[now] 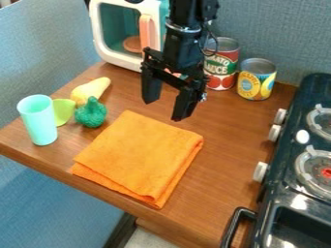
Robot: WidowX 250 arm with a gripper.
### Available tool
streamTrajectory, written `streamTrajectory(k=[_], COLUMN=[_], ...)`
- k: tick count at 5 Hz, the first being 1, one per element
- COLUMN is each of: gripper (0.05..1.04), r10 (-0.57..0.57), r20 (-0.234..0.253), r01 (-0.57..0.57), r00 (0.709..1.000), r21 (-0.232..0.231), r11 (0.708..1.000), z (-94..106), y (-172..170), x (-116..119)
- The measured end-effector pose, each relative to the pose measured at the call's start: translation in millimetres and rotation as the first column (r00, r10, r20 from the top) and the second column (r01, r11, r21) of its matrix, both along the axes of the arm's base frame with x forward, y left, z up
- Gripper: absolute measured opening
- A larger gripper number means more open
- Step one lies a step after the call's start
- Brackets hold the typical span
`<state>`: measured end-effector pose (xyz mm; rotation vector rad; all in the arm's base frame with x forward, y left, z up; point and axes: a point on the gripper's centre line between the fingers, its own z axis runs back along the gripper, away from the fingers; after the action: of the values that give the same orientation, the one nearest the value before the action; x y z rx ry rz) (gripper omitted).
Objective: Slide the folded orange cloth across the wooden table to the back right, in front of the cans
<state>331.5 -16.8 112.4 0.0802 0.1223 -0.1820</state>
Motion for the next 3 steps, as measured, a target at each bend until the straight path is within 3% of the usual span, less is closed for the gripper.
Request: streamTrajectory(k=[1,3], gripper=[1.001,1.001], r10=[0.002,0.025], r20=[-0.043,-0.08], r01=[-0.002,-0.026], r00=[0.999,0.997], r21=[0.002,-0.01], r11=[1.0,1.0], z=[-13.3,-28.4], y=[0.5,14.3], x=[-2.8,-12.5])
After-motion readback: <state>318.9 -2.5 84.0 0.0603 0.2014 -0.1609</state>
